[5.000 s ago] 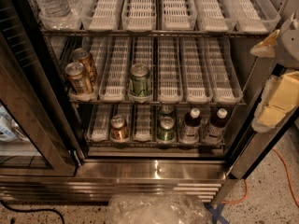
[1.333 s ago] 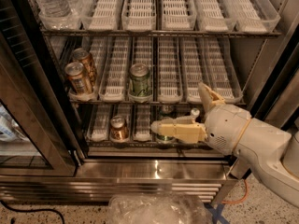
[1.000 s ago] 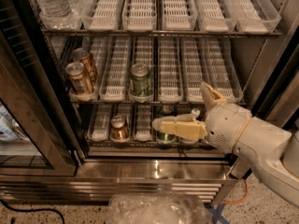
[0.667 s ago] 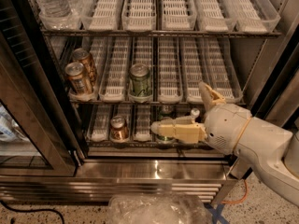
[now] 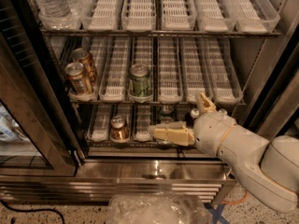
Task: Pick green can from middle shelf of fridge
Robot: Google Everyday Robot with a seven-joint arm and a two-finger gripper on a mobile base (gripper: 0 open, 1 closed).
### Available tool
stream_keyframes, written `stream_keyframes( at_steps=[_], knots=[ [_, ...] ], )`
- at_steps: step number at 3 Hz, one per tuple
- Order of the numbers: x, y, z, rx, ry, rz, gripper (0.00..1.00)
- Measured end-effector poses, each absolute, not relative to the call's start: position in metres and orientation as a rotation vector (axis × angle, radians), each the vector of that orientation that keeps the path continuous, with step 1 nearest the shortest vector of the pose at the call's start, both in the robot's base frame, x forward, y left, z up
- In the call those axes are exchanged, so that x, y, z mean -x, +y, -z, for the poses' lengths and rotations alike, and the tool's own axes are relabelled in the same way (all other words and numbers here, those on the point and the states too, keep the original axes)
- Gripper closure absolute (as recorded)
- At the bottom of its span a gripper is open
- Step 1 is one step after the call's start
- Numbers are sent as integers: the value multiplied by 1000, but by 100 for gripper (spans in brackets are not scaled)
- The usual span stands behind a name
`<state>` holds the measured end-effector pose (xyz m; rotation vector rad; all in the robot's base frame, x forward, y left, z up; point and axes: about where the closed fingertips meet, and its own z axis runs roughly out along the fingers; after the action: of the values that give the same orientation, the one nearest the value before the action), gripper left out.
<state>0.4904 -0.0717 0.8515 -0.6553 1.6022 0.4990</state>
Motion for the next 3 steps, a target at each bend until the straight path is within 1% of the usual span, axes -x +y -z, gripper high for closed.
stream_keyframes(
  at_steps=[2, 3],
  knots=[
    [-516, -57, -847, 683, 1506, -429, 0],
    [-517, -57, -847, 684, 1504, -429, 0]
  ],
)
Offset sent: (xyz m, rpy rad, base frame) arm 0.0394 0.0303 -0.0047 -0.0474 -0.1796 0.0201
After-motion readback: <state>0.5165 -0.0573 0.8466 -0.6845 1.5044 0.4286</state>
